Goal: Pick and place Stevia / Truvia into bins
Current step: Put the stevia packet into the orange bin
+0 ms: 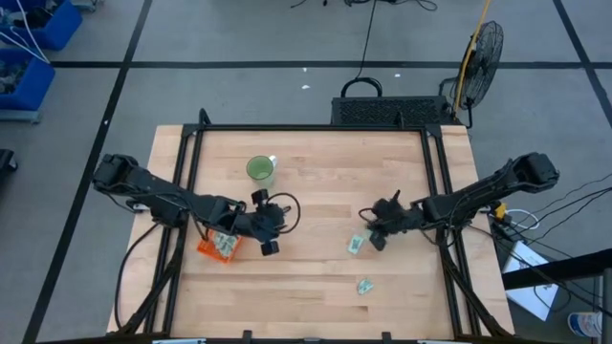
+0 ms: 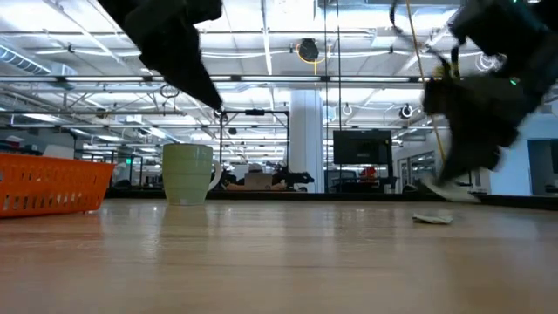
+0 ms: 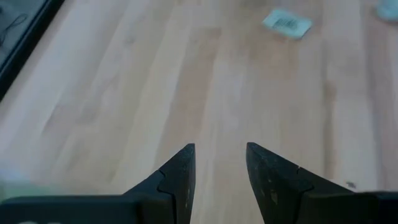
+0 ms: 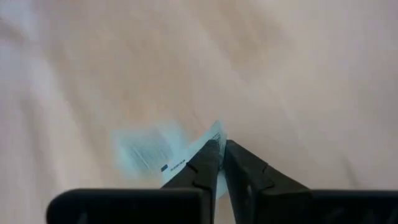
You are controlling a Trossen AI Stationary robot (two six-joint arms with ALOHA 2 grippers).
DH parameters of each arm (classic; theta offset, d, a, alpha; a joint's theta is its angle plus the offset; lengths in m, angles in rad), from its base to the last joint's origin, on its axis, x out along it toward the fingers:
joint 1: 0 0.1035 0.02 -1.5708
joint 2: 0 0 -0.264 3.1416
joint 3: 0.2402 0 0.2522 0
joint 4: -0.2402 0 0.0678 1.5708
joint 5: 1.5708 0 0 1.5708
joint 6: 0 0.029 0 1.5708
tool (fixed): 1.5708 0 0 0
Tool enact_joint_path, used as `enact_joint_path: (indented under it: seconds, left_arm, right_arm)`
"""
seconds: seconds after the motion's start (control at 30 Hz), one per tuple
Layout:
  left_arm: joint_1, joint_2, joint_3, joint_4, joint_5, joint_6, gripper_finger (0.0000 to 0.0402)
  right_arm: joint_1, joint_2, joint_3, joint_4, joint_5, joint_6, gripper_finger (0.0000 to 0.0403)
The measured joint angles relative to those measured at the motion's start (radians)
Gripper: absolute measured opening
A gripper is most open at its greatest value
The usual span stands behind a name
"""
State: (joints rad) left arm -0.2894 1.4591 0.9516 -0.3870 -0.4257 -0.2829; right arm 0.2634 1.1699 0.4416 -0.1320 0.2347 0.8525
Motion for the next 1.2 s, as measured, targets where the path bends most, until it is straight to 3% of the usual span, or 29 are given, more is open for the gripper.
enact_joint_path:
  seconds: [0.2,0.4,0.7,0.93,1.2]
  left_arm:
    - [0.014,0.074,0.001,0.257,-0.027,0.019,0.0147]
    - [0.046,0.194,0.000,0.583,-0.009,0.135,0.0147]
    - [0.113,0.325,0.003,0.982,0.085,0.168,0.0147]
    - [0.173,0.371,0.003,1.071,0.195,0.081,0.0147]
    - [0.211,0.407,0.032,1.092,0.253,0.059,0.0147]
  right_arm:
    - [-0.005,0.001,0.002,0.443,0.226,-0.378,0.0026]
    - [-0.032,0.002,0.005,0.693,0.237,-0.624,0.0026]
    - [-0.048,0.002,0.004,0.695,0.236,-0.664,0.0026]
    - [-0.048,0.002,0.004,0.688,0.236,-0.664,0.0026]
    - [-0.048,0.002,0.004,0.697,0.236,-0.664,0.0026]
